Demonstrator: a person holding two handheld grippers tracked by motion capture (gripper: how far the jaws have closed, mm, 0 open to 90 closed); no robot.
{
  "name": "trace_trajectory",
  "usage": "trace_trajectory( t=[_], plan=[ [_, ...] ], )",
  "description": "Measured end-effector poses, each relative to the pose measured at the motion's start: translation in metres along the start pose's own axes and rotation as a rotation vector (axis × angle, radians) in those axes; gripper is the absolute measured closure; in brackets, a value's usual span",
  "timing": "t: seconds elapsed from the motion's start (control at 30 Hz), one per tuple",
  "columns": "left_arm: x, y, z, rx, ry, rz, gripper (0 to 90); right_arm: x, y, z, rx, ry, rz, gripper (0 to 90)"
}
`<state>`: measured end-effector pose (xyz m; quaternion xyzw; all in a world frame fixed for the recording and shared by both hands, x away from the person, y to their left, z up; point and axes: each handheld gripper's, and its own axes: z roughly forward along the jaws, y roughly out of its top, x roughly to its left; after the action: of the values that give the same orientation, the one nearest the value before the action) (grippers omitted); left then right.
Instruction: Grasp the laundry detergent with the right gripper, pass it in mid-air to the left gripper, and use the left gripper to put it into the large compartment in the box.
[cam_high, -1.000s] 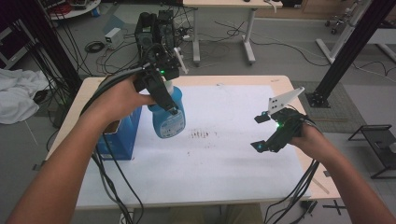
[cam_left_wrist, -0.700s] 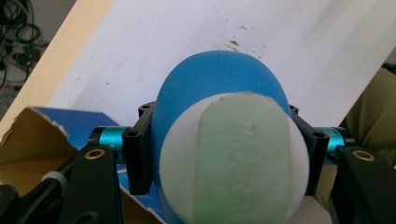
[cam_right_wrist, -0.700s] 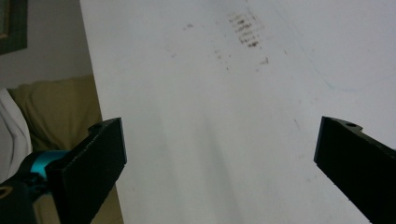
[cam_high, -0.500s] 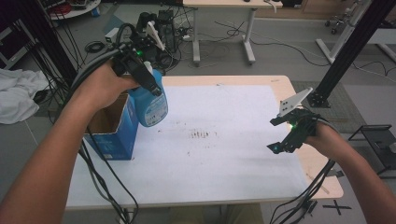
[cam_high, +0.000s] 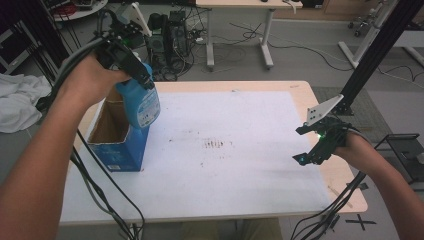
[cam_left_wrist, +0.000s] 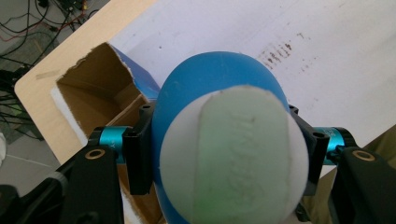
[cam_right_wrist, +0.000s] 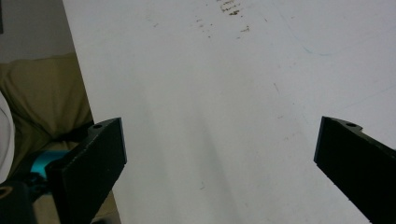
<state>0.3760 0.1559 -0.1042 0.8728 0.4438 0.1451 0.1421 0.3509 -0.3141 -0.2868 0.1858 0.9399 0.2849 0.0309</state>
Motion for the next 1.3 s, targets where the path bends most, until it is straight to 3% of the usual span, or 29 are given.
trace_trajectory(
  t=[0.2,0.57,0.9,0.97,1.0,1.07,1.3],
  plan=[
    [0.023,-0.008,-0.011,-0.032,-0.038,0.027,38.0,0.001,-0.001,0.001,-0.003,-0.004,-0.009,1.4],
    [0.061,-0.022,-0.017,-0.035,-0.043,0.065,38.0,0.002,0.001,-0.002,0.003,-0.018,0.016,1.4],
    [0.083,-0.032,0.004,-0.029,-0.041,0.083,38.0,0.002,-0.002,-0.01,-0.007,-0.039,0.028,1.4],
    [0.086,-0.035,0.012,-0.045,-0.047,0.073,38.0,0.003,-0.002,-0.01,-0.001,-0.041,0.027,1.4],
    [0.089,-0.036,0.015,-0.028,-0.051,0.091,38.0,0.004,-0.002,-0.01,0.003,-0.041,0.033,1.4],
    [0.09,-0.039,0.024,-0.038,-0.055,0.073,38.0,0.004,-0.001,-0.009,0.004,-0.04,0.028,1.4],
    [0.097,-0.047,0.053,-0.009,-0.076,0.08,38.0,0.007,-0.001,-0.009,-0.002,-0.047,0.029,1.4]
  ],
)
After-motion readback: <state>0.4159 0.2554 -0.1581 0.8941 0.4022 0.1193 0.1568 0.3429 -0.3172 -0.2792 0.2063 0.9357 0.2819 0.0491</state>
